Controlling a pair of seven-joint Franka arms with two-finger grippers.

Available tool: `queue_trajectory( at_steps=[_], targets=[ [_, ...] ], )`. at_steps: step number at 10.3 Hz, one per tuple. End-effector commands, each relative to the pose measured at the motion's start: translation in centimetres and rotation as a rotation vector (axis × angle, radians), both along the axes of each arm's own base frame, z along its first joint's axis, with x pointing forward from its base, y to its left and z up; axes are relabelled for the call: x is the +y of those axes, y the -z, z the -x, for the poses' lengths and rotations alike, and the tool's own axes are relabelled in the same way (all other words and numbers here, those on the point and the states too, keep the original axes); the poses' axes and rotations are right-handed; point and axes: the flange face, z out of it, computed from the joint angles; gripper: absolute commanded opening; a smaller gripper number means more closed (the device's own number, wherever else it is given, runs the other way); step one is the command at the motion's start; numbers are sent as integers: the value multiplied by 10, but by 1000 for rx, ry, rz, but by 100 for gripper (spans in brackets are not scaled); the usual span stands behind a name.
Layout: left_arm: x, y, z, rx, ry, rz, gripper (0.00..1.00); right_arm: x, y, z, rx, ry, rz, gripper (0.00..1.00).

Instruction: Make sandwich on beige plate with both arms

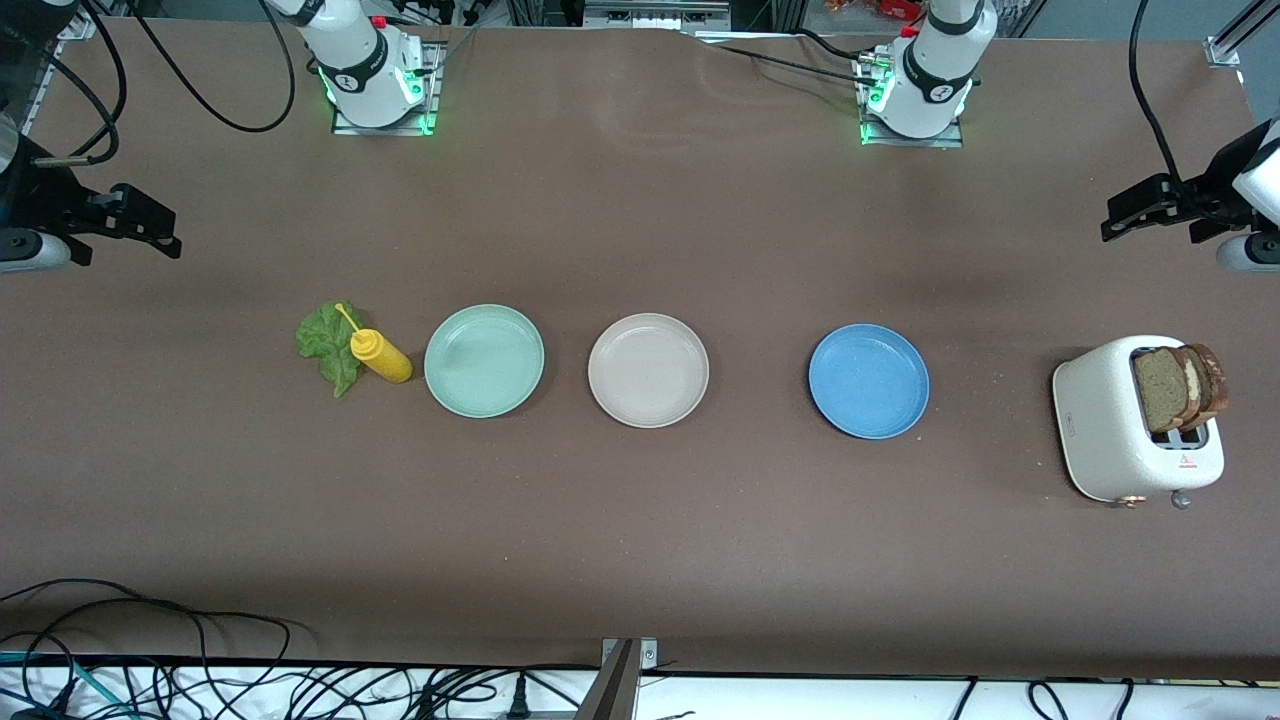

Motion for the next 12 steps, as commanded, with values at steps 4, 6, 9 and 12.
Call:
queue_trajectory(
  at_steps=[4, 6, 9, 12],
  targets=[
    [-2, -4, -1, 0, 33, -24, 100, 1, -6, -3, -5, 3, 13, 100],
    [2, -1, -2, 7, 28, -44, 100, 0, -5, -3, -4, 5, 12, 100],
    [33, 28, -18, 46, -10, -89, 100, -1, -6, 4, 19, 9, 5, 100],
    [75, 63, -39, 43, -7, -83, 100, 1, -7, 0, 7, 7, 5, 100]
  ],
)
